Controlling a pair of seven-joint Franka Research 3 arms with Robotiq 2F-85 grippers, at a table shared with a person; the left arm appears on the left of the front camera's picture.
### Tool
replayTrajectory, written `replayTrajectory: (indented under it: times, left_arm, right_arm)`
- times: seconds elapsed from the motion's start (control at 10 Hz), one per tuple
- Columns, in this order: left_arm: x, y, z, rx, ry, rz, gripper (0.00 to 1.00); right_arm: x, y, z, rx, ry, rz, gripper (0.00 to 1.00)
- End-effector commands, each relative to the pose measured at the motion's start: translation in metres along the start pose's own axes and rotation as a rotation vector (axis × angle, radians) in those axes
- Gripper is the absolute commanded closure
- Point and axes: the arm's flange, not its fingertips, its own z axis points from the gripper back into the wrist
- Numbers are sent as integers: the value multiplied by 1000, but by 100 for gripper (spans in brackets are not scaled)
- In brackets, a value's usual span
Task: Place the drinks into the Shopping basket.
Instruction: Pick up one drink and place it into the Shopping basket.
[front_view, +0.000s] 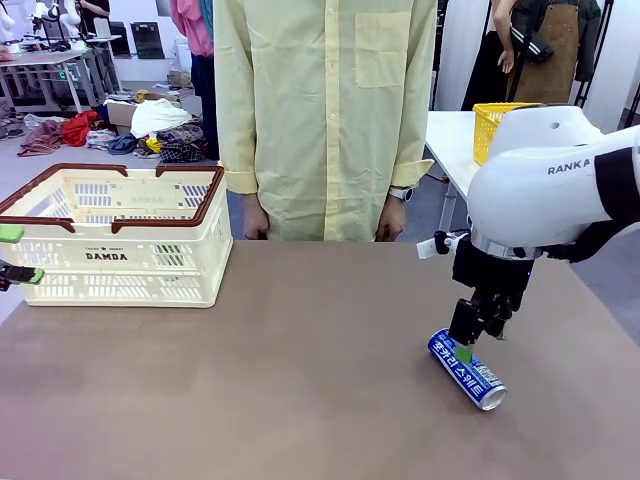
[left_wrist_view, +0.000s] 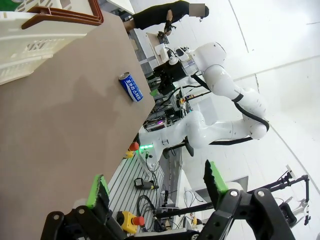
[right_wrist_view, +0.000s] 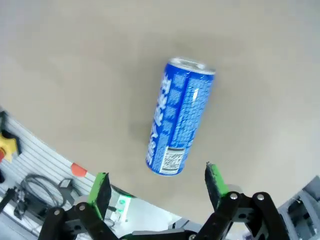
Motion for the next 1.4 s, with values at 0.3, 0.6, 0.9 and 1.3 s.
replayTrajectory:
  times: [0.3, 0.6, 0.9, 1.3]
  left_arm:
    - [-2, -1, 0, -7, -1, -19, 0]
    - [-2, -1, 0, -7, -1, -19, 0]
    - [-2, -1, 0, -7, -1, -19, 0]
    - [-2, -1, 0, -7, -1, -19, 0]
  right_arm:
    - [17, -19, -55, -31, -105, -104, 0]
    - [22, -19, -75, -14, -57, -103, 0]
    - [25, -13, -85, -6, -29, -71, 0]
    - [24, -11, -82, -2, -25, -80, 100]
